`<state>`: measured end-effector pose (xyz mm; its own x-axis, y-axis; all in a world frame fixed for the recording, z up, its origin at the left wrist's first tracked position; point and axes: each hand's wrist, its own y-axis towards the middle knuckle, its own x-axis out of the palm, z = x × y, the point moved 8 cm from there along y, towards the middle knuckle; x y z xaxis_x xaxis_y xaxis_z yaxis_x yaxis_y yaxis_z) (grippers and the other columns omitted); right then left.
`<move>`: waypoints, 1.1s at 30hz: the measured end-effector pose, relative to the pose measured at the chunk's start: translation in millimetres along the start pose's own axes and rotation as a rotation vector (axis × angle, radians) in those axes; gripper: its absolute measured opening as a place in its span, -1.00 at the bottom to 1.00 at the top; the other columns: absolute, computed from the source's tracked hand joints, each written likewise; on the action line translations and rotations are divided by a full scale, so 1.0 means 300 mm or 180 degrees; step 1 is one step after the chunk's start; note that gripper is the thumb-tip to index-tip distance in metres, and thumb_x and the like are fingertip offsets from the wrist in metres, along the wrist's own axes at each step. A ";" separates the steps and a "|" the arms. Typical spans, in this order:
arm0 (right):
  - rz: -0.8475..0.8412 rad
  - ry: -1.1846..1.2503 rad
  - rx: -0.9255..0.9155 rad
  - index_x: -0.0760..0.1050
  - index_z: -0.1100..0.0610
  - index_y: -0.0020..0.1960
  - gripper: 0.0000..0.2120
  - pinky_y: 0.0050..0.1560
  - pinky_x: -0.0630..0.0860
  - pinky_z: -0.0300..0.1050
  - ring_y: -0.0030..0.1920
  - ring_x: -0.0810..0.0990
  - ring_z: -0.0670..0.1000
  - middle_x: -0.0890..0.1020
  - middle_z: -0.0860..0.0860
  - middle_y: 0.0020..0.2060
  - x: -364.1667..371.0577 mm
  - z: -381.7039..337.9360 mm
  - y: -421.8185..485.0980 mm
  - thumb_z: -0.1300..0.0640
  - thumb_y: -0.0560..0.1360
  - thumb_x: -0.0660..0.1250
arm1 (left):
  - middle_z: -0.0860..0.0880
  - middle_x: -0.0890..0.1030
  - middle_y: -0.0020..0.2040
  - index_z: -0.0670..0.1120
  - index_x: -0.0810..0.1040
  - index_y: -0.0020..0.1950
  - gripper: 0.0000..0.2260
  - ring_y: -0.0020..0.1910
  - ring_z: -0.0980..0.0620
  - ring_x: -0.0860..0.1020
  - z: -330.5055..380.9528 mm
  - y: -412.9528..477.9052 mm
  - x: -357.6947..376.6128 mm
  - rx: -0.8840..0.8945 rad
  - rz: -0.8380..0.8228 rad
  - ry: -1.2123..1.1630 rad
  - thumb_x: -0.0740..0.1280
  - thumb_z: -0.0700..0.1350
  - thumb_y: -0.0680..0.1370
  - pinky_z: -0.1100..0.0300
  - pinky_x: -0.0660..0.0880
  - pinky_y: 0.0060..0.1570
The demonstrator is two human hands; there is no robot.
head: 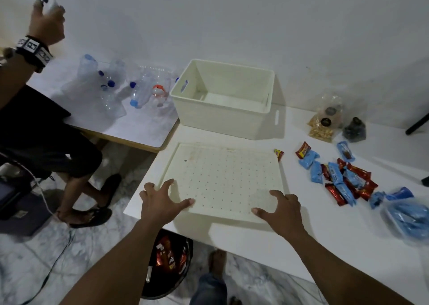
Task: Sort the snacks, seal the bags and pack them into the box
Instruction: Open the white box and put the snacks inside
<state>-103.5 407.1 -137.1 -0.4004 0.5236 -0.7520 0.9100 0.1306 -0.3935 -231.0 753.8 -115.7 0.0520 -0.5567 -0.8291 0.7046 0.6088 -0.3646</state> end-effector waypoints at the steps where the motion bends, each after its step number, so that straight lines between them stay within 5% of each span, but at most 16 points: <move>1: -0.0098 -0.0044 0.0044 0.34 -0.03 0.43 -0.18 0.36 0.36 0.04 0.39 0.31 0.17 0.32 0.12 0.30 0.021 0.012 -0.003 -0.32 0.28 0.50 | -0.18 0.14 0.44 0.15 0.28 0.53 -0.08 0.47 -0.26 0.09 -0.015 -0.005 0.016 -0.0056 -0.0078 0.0095 0.46 0.45 0.26 -0.17 0.29 0.40; 8: -0.0787 -0.0513 0.0284 0.28 -0.04 0.49 -0.18 0.37 0.40 0.04 0.39 0.35 0.20 0.35 0.15 0.34 0.116 0.037 0.051 -0.30 0.35 0.46 | -0.15 0.04 0.54 0.15 0.15 0.57 -0.17 0.48 -0.30 0.14 -0.030 0.056 0.094 -0.0303 -0.0574 0.0594 0.40 0.37 0.40 -0.25 0.27 0.38; 13: -0.0917 -0.0811 0.0202 0.30 -0.04 0.47 -0.29 0.36 0.41 0.06 0.40 0.36 0.18 0.35 0.12 0.39 0.075 -0.047 0.144 -0.28 0.42 0.38 | -0.14 0.00 0.59 0.12 0.13 0.59 -0.24 0.52 -0.31 0.15 0.134 0.164 0.100 0.0047 -0.0766 0.0614 0.39 0.26 0.49 -0.25 0.27 0.42; 26: 0.0049 0.0061 0.0145 0.47 0.05 0.32 -0.45 0.24 0.46 -0.05 0.24 0.51 0.15 0.46 0.17 0.25 -0.415 -0.168 0.492 -0.12 0.40 0.47 | -0.09 0.54 0.36 0.00 0.28 0.56 -0.36 0.39 -0.07 0.46 0.898 0.355 0.144 0.1471 -0.1699 0.0261 0.39 0.14 0.55 0.15 0.33 0.33; 30: 0.0310 0.0254 0.0281 0.51 0.00 0.27 -0.46 0.17 0.47 -0.08 0.20 0.55 0.12 0.51 0.11 0.24 -0.559 -0.066 0.525 -0.19 0.36 0.44 | -0.10 0.53 0.38 0.01 0.29 0.56 -0.41 0.39 -0.06 0.46 1.126 0.315 0.212 0.1878 -0.1841 0.0234 0.39 0.08 0.57 0.18 0.33 0.31; 33: 0.0533 0.0393 0.0390 0.51 0.02 0.29 -0.55 0.04 0.48 -0.15 0.08 0.61 0.10 0.55 0.12 0.24 -0.668 0.038 0.549 -0.04 0.44 0.46 | -0.08 0.45 0.46 0.01 0.32 0.55 -0.44 0.41 -0.03 0.45 1.283 0.289 0.285 0.2176 -0.1841 0.0272 0.39 0.02 0.58 0.23 0.32 0.31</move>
<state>125.5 314.1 -57.4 -0.2218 0.6294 -0.7448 0.9397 -0.0660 -0.3356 107.0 541.3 -55.0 -0.4752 -0.6111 -0.6330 0.8731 -0.2381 -0.4255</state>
